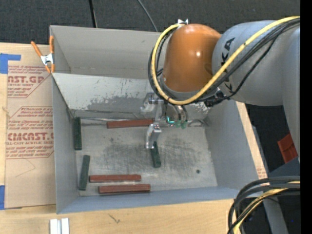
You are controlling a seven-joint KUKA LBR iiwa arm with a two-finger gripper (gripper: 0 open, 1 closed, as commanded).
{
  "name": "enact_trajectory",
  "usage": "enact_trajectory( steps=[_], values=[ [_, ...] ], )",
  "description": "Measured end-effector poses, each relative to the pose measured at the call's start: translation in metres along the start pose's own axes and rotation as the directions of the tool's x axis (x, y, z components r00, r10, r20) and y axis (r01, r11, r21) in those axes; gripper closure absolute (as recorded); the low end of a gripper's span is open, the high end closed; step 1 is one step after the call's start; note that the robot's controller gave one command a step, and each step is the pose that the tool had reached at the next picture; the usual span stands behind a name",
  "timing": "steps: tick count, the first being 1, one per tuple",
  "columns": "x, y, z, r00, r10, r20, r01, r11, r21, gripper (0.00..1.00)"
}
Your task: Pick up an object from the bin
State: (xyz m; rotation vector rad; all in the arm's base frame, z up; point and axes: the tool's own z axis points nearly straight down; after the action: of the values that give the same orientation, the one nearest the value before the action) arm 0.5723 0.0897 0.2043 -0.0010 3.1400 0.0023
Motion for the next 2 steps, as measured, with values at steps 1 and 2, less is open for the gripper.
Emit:
enact_trajectory(
  steps=[1, 2],
  values=[
    [0.001, 0.0, 0.002, 1.0, 0.0, 0.003, 0.0, 1.0, 0.0, 0.0],
    [0.019, 0.017, 0.061, 1.0, -0.017, 0.005, 0.017, 1.0, 0.0, 0.0]
  ],
)
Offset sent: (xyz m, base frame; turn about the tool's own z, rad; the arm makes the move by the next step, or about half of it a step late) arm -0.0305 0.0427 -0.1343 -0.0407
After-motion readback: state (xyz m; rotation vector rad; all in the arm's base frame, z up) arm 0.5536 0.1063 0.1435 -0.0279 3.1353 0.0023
